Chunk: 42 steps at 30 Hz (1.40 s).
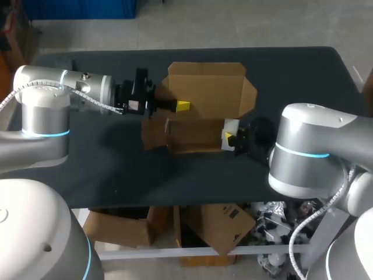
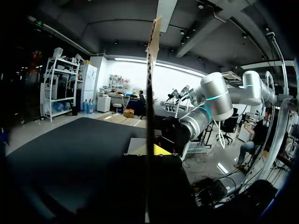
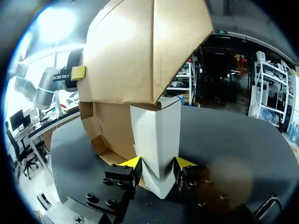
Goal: Assemble the packaging by folding the flat box into shape, placing the metal phone stand inside, and closing the box properly
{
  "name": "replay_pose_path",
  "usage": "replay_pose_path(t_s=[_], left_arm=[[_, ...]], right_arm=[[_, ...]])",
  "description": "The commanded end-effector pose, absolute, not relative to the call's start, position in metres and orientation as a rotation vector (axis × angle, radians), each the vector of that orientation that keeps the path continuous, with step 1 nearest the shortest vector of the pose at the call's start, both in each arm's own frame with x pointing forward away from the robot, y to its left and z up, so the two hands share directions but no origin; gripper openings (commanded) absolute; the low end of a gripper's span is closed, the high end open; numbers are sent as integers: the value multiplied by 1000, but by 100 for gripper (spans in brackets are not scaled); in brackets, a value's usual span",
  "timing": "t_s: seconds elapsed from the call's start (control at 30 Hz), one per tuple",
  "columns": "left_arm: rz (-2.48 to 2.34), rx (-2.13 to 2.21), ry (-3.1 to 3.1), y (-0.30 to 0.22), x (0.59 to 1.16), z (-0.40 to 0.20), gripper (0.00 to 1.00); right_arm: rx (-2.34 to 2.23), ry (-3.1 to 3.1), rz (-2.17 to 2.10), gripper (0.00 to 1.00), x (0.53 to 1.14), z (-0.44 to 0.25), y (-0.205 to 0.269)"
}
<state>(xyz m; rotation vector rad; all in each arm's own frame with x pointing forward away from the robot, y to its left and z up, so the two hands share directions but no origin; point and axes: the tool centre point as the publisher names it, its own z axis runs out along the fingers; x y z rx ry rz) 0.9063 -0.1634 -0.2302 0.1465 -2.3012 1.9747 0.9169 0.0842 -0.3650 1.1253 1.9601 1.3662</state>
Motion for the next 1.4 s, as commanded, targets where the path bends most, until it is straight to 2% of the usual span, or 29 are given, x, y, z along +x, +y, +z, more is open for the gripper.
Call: replay_pose_path(t_s=[0.03, 0.93, 1.4], left_arm=[[1975, 145, -2300, -164, 906, -233, 0], [1975, 145, -2300, -164, 906, -233, 0], [1975, 145, -2300, -164, 906, -233, 0]], right_arm=[[1187, 1838, 1267, 46, 915, -368, 91], [1290, 1718, 1259, 36, 912, -372, 90], [1310, 1701, 1259, 34, 921, -373, 94]])
